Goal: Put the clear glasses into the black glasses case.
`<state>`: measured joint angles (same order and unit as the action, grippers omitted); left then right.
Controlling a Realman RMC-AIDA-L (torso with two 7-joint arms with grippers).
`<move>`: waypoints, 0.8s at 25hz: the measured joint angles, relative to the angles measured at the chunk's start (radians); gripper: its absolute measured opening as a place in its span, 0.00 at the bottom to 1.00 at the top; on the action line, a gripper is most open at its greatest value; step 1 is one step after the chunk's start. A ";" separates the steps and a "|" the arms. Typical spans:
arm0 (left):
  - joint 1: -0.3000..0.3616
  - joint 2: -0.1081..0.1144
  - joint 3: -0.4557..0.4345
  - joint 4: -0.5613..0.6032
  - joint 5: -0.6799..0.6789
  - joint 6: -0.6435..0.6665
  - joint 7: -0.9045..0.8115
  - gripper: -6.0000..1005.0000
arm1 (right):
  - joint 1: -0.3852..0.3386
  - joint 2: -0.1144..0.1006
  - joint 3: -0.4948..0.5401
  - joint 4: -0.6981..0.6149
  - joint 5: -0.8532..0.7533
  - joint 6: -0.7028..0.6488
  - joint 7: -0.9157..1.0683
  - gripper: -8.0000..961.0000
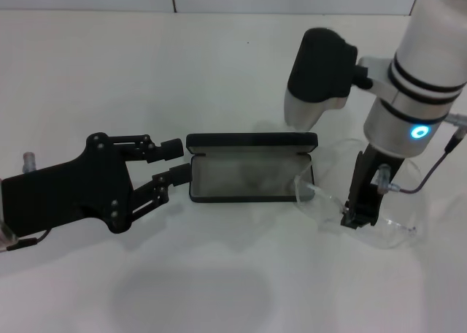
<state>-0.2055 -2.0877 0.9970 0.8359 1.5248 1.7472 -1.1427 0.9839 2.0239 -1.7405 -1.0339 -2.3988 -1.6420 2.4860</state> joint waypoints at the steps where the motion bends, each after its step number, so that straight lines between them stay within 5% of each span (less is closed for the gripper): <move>1: 0.000 0.000 0.000 0.000 0.000 0.000 0.000 0.28 | -0.010 0.000 0.010 -0.021 -0.013 -0.013 0.001 0.13; 20: -0.005 0.000 0.000 0.002 -0.050 0.003 -0.004 0.28 | -0.300 -0.004 0.316 -0.461 -0.031 -0.105 -0.071 0.12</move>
<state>-0.2101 -2.0877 0.9971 0.8375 1.4749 1.7498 -1.1468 0.6842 2.0200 -1.4242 -1.4948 -2.4293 -1.7474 2.4149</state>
